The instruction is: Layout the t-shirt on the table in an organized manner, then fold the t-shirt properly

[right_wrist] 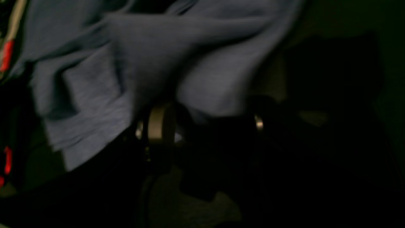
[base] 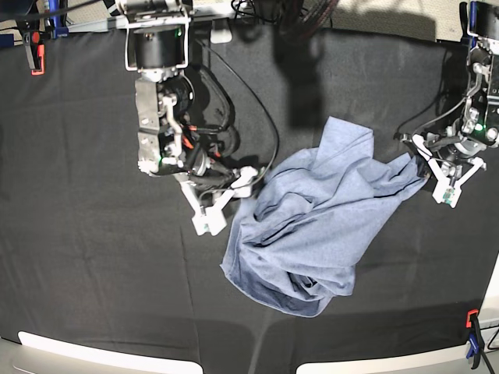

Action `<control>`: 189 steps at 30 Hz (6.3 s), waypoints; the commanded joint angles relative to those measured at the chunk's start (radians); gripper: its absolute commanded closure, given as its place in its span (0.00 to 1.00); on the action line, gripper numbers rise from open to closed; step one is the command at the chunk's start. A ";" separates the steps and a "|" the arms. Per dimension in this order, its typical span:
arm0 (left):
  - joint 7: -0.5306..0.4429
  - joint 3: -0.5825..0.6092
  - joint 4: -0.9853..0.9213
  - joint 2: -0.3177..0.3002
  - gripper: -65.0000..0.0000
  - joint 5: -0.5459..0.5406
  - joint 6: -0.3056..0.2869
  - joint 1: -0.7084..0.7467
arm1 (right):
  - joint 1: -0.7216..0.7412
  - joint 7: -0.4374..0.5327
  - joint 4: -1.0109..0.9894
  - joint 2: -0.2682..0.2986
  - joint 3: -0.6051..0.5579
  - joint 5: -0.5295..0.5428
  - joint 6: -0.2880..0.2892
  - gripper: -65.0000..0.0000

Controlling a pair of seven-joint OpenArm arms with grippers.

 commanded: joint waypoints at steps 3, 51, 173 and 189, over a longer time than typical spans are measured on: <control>-0.019 -0.010 0.016 -0.020 1.00 -0.001 0.003 -0.016 | 0.014 -0.035 0.007 -0.004 -0.001 0.023 0.007 0.54; 0.031 -0.010 0.016 -0.020 1.00 -0.002 0.003 -0.010 | -0.085 -0.293 0.404 0.218 0.041 -0.216 -0.005 1.00; -0.102 0.702 -0.078 0.557 1.00 0.602 0.175 -0.164 | -0.217 -0.262 0.406 0.380 0.260 -0.134 -0.004 1.00; -0.095 0.495 0.164 0.333 1.00 0.546 0.308 -0.121 | -0.217 -0.262 0.405 0.380 0.260 -0.136 -0.004 1.00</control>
